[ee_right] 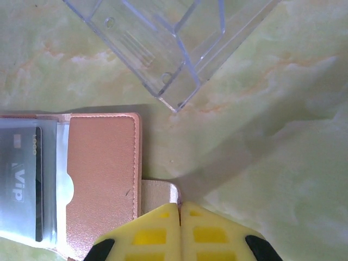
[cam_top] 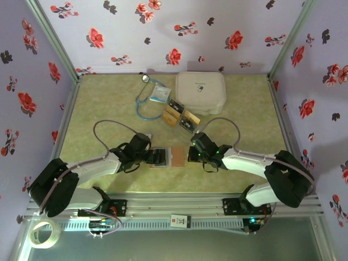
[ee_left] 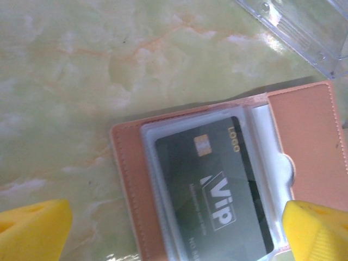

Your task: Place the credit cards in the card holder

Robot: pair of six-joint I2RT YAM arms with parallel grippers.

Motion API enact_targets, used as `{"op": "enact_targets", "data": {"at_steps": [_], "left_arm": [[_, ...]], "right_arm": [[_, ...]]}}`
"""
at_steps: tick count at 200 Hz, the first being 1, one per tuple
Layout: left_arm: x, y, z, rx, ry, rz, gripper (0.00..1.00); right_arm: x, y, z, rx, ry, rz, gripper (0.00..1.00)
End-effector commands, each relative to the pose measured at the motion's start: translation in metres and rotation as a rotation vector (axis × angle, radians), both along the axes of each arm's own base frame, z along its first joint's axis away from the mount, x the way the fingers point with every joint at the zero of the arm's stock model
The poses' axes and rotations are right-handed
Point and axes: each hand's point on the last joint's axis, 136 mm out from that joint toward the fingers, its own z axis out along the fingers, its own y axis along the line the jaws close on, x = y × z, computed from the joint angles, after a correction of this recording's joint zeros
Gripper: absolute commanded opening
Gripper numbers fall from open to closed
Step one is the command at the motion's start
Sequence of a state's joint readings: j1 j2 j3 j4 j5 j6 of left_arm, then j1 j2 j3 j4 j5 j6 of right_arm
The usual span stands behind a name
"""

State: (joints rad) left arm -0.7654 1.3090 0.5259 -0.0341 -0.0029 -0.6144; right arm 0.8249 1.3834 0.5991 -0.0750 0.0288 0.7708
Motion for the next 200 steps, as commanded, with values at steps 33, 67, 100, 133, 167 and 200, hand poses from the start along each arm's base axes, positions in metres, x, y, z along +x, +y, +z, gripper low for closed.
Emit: {"op": "enact_targets", "data": {"at_steps": [33, 67, 100, 133, 167, 200], "left_arm": [[0.003, -0.012, -0.006, -0.062, 0.023, -0.004, 1.0], [0.003, -0.013, -0.009, -0.059, 0.031, -0.005, 1.0], [0.002, -0.013, -0.003, -0.074, 0.02, -0.006, 1.0], [0.003, -0.014, 0.023, -0.122, -0.029, -0.006, 1.0], [0.004, -0.018, 0.052, -0.199, -0.074, 0.004, 1.0], [0.003, -0.037, 0.065, -0.265, -0.078, -0.017, 1.0]], "right_arm": [[-0.003, 0.009, -0.006, 0.009, 0.012, 0.005, 0.0], [-0.003, 0.01, -0.006, 0.01, 0.01, 0.006, 0.0], [-0.003, 0.011, -0.008, 0.01, 0.014, 0.005, 0.0], [-0.002, 0.012, -0.011, 0.006, 0.019, 0.005, 0.0], [-0.002, 0.013, -0.015, 0.004, 0.023, 0.005, 0.0], [-0.001, 0.014, -0.016, 0.006, 0.024, 0.004, 0.0]]}}
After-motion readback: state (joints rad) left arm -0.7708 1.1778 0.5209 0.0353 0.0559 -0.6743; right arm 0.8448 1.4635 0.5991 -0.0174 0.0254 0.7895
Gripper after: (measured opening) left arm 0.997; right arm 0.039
